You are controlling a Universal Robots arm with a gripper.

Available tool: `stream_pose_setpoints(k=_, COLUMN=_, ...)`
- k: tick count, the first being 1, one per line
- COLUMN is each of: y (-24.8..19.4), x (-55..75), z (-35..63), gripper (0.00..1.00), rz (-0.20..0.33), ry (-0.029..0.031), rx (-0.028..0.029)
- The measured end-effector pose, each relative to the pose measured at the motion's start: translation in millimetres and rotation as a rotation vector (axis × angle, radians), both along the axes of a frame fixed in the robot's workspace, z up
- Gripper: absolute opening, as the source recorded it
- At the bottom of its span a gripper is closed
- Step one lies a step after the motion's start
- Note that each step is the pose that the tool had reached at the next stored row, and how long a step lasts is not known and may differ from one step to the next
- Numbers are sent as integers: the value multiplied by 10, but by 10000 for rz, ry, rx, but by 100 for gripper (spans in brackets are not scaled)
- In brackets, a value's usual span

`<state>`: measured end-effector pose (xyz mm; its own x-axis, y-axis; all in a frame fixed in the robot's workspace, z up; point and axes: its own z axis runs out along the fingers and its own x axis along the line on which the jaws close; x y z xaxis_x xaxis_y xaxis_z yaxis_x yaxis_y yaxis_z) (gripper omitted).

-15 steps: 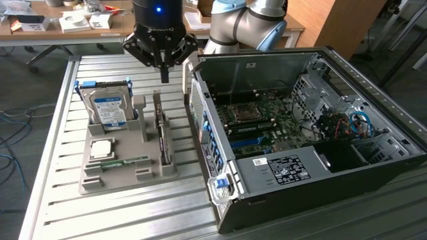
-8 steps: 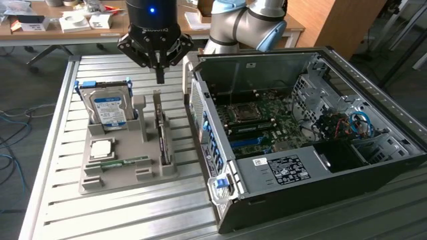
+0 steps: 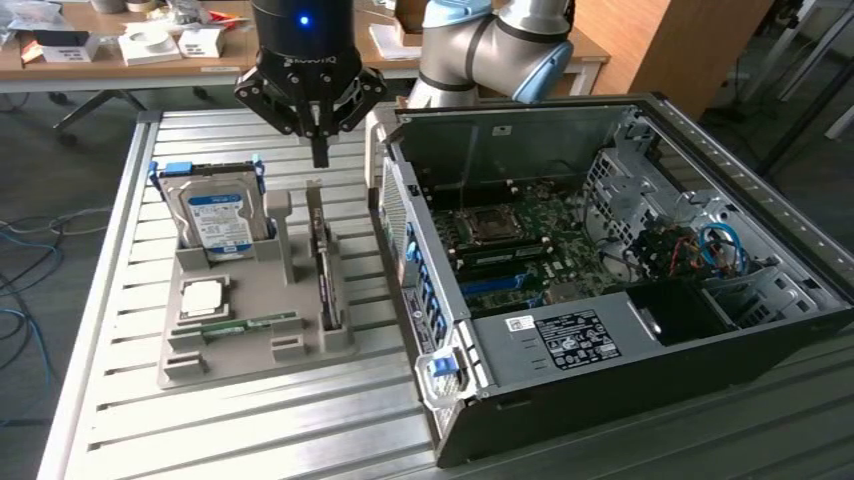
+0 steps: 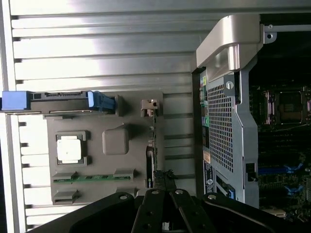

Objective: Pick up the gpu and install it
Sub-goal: 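Reach for the gpu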

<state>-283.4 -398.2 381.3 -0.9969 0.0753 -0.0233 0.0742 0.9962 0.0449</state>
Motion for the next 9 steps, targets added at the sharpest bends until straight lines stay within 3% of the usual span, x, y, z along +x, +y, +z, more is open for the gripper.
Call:
stream_pose_setpoints(k=5, y=-6, x=-1, z=0, gripper=11, rz=0, ry=-1, rx=1)
stream_pose_setpoints(k=9, y=-63, x=0, z=0, gripper=11, rz=0, ry=0, rx=0)
